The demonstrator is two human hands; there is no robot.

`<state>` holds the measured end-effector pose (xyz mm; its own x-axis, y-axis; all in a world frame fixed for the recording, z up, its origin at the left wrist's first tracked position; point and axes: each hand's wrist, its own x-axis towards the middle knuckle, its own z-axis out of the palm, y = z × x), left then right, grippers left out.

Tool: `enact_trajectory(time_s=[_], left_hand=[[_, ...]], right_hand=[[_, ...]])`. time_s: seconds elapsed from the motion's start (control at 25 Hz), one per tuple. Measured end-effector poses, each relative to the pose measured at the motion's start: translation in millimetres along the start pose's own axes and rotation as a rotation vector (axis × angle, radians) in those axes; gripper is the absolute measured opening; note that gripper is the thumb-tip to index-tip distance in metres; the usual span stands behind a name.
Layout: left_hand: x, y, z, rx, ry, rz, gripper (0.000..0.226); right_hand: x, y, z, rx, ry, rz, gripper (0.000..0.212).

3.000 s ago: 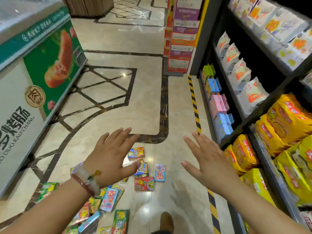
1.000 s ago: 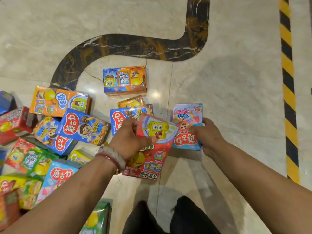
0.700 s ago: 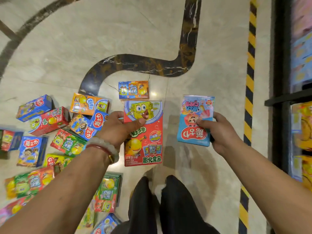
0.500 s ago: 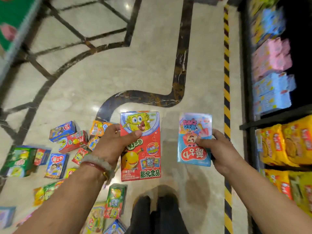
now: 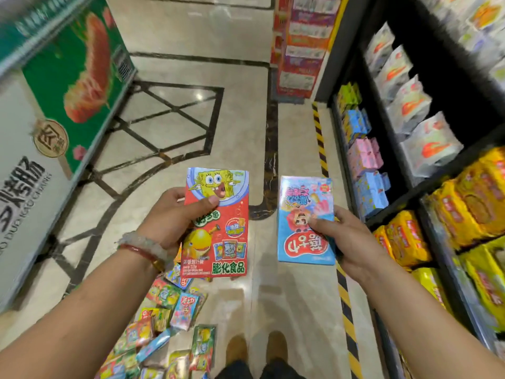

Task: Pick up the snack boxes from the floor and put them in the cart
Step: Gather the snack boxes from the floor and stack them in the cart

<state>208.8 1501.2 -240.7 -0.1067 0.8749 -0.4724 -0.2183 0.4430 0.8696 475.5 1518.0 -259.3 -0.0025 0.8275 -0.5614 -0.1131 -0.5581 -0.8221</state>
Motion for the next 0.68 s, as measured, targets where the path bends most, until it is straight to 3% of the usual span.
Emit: enact_trajectory(time_s=[0.08,0.4,0.68], left_hand=[[-19.9,8.7,7.3,-0.006,-0.006,0.008,0.048],[-98.5,6.3,35.3,-0.009,0.038,0.010,0.075],[-175.5,-36.9,81.5,0.005,0.047,-0.017,0.071]], right_hand=[[-23.5,-1.9,-5.1,0.042,0.013,-0.016,0.031],[-95.3,-3.9,-34.9,0.044,-0.039,-0.070,0.025],[-155.9,18.2,-91.6,0.051,-0.071,-0.115,0.026]])
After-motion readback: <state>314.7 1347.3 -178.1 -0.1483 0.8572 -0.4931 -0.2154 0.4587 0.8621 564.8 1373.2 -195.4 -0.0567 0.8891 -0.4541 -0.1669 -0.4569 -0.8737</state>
